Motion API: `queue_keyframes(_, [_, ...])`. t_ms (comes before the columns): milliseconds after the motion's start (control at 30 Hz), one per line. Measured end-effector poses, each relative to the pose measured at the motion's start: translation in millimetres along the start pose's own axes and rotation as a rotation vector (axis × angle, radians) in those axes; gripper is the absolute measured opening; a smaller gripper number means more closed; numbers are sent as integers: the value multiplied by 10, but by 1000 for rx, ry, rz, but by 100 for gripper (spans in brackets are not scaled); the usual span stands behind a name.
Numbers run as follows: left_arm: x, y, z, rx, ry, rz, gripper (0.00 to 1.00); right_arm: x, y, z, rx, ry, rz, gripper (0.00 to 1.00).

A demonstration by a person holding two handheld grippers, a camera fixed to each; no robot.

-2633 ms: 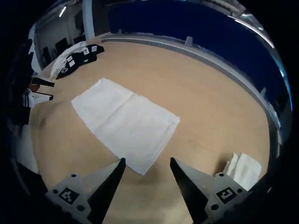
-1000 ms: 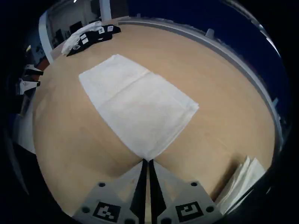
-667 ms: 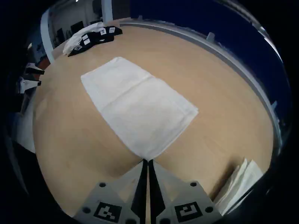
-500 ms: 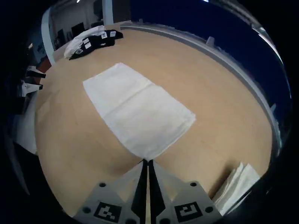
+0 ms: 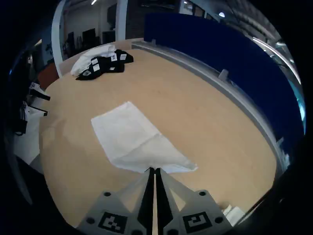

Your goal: Fold towel

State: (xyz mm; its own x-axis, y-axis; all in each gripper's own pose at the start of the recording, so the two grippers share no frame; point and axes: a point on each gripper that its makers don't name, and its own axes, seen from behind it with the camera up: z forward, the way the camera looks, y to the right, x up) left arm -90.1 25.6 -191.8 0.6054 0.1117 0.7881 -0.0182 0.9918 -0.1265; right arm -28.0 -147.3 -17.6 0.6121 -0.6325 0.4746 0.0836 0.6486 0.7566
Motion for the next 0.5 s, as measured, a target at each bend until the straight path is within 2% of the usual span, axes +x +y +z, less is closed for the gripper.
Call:
queue_keyframes(133, [9,9,-2,-3,5,0,96,172,-16,23,4,12,-19,2])
queue_keyframes(500, [40,-1,-31,-8,20,2,96,291,-149,96,24,3,-58,2])
